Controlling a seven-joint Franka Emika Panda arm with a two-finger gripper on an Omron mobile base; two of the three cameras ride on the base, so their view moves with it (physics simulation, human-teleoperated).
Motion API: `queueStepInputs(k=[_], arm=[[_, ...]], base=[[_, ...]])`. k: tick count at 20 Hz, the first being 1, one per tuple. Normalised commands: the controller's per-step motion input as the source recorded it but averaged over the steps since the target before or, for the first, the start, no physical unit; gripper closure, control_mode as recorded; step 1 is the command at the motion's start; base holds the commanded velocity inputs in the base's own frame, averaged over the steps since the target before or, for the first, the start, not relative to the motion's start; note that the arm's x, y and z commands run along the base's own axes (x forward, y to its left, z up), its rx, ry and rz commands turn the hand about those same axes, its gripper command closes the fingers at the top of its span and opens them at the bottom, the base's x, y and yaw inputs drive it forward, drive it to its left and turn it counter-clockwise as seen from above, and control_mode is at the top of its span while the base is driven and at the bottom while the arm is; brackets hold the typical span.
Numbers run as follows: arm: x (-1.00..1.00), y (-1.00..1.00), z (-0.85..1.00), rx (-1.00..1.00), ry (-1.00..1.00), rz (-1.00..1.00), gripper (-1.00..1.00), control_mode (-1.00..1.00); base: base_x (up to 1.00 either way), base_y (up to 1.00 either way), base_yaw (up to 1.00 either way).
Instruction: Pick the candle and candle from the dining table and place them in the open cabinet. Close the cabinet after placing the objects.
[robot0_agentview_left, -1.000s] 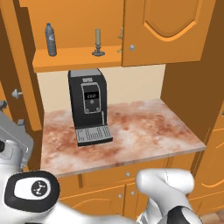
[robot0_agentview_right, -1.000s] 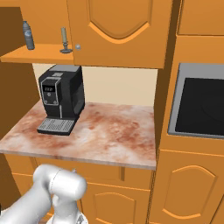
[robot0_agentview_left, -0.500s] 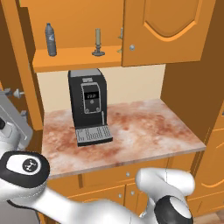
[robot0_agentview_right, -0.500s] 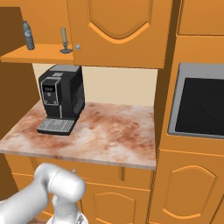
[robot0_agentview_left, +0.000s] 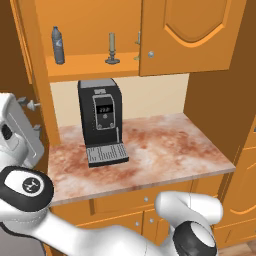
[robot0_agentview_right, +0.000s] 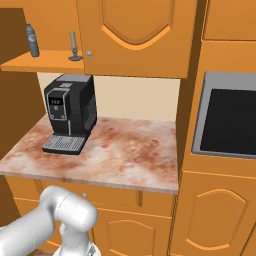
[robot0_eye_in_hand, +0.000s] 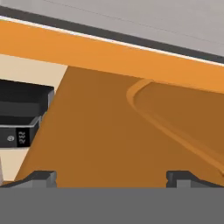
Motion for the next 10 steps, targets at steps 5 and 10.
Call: queueStepInputs(k=[5, 10], arm=[[0.0, -0.47, 0.04, 0.05, 0.05, -0.02, -1.0, -1.0], [0.13, -0.47, 0.23, 0.05, 0.06, 0.0, -1.0, -1.0]], base=[[0.0, 0.0, 0.0], [0.0, 0.0, 0.0]])
